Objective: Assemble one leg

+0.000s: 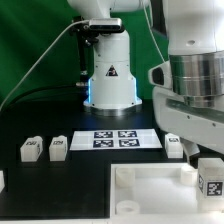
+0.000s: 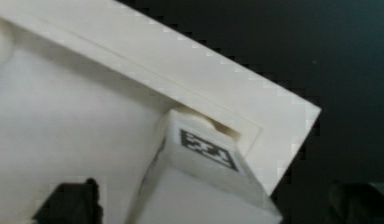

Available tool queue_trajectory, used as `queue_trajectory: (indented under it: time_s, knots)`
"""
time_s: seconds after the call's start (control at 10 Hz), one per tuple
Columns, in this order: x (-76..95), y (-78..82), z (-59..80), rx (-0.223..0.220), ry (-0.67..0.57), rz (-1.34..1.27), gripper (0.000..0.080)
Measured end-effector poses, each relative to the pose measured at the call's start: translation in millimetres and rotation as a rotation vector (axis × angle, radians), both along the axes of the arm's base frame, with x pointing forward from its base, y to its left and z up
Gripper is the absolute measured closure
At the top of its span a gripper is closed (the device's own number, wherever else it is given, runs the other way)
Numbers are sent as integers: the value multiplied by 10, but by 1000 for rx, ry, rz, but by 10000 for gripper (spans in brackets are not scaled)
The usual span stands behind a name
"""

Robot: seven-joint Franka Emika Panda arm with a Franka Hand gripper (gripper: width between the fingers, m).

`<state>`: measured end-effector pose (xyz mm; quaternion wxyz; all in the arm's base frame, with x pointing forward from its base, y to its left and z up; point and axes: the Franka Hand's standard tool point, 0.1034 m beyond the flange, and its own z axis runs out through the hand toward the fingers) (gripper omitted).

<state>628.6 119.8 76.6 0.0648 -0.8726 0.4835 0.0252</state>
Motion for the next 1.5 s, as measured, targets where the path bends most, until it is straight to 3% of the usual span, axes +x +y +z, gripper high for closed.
queue_trajectory:
  time_s: [0.4, 0.7, 0.8, 0.9, 1.1, 1.4, 1.5]
  knots:
    - [-6, -20, -8, -14, -43, 347, 150]
    - [-19, -52, -17, -67, -81, 831, 150]
    - [-18, -57, -17, -68, -87, 880, 150]
    - [-17, -56, -17, -66, -86, 859, 189]
    - [-17, -57, -17, -66, -82, 823, 461]
    - [-16, -66, -18, -63, -54, 564, 508]
    - [-10, -74, -13, -54, -31, 338, 508]
